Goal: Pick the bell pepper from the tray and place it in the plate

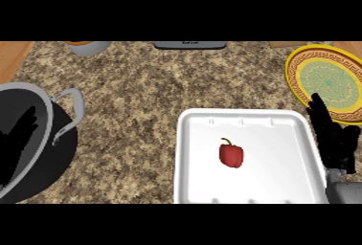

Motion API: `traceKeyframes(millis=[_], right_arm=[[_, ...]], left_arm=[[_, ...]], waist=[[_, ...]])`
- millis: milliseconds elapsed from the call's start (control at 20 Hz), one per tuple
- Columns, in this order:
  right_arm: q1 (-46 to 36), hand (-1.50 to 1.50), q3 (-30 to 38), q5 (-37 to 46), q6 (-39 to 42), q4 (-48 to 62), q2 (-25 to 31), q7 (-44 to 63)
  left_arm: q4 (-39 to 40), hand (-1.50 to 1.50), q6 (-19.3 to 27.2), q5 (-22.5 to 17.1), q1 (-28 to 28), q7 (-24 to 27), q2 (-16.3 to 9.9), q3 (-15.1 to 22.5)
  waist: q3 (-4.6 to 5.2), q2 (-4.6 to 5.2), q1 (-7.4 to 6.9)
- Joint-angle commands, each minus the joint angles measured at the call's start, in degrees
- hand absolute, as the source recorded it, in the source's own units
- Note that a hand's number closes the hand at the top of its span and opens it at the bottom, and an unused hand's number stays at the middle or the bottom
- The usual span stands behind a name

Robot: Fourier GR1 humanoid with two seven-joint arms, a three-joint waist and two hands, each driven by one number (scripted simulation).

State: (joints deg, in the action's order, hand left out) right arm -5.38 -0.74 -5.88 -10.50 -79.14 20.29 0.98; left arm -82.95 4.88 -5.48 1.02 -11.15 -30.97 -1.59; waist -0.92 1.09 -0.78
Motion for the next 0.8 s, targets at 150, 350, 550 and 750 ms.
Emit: traceKeyframes(millis=[150,350,550,750], right_arm=[[-7.6,1.50,-12.8,1.5,6.7,-9.1,-5.8,3.0],[-12.9,1.50,-16.0,24.6,6.4,-10.2,14.0,-1.7],[-5.5,1.50,-23.7,35.2,-7.0,-14.7,4.6,-3.8],[1.6,-1.50,-18.4,12.6,-5.0,-11.6,-6.4,-16.4]], left_arm=[[-0.8,0.00,3.8,0.2,-3.0,-0.6,7.6,2.1],[-1.4,0.00,2.1,0.3,-1.3,-0.7,8.7,3.1],[-1.2,0.00,5.9,1.6,-2.0,-0.9,15.2,4.8],[-4.6,0.00,3.8,0.6,-0.7,-2.2,15.1,3.8]], waist=[[1.04,-1.17,0.09],[3.44,-3.18,0.17],[0.99,-1.43,2.56],[0.47,-0.82,1.67]])
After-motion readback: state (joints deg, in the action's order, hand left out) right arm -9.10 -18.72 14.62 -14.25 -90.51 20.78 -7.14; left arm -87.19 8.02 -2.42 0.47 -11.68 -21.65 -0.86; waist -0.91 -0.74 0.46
